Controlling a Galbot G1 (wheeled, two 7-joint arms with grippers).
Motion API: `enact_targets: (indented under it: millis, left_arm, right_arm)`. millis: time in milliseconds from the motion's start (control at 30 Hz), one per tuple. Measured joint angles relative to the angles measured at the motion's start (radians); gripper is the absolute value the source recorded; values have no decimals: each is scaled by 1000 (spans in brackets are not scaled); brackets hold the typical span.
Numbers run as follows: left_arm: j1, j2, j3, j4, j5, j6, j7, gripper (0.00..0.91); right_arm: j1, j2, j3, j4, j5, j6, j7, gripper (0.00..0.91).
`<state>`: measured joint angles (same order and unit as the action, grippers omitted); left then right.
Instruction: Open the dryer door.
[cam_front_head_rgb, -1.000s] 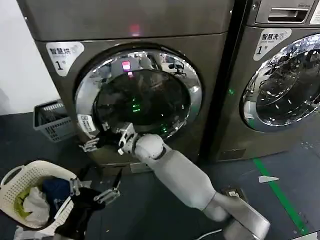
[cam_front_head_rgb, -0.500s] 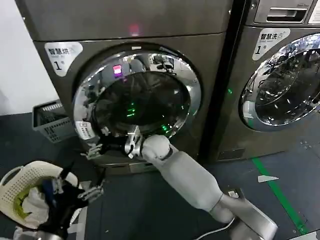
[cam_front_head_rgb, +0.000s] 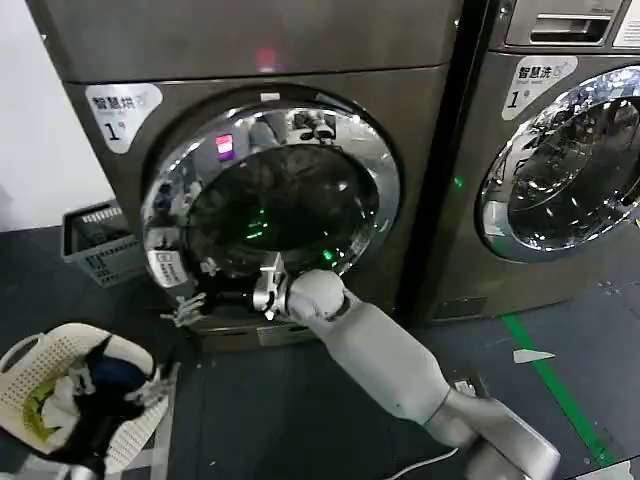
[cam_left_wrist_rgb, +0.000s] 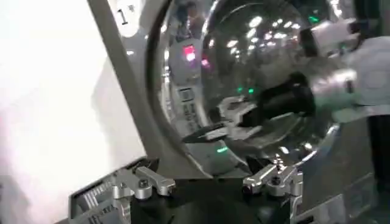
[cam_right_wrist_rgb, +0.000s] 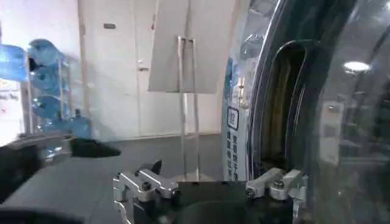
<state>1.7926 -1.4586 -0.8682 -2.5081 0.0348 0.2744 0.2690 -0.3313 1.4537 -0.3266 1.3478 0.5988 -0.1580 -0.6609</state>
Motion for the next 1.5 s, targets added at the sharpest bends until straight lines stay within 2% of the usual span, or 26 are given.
enact_targets:
  millis: [167,367,533,867,1100,1500]
  left_arm:
    - [-45,24,-82,38,-103,-23,-38,907]
    - [-106,68,-193,85,-319,-26,-57,907]
    - [-145,106,-253,125,-417,-70,-80,907]
    - [-188,168,-261,137,-598,-5,-105,907]
    - [-218,217,-268,164,-658,53,-102,907]
    - [-241,280,-271,217,-694,15,-26,907]
  right_arm:
    - [-1,-13,-3,4,31,5,-45,907]
    - [-17,-37,2,32,34,33,-105,907]
    - [-28,-61,6,64,34,47,-163,907]
    - [-44,-119,34,130,66,28,-277,907]
    - [-54,-151,45,159,94,29,-334,907]
    - [-73,-192,80,178,94,49,-479,907]
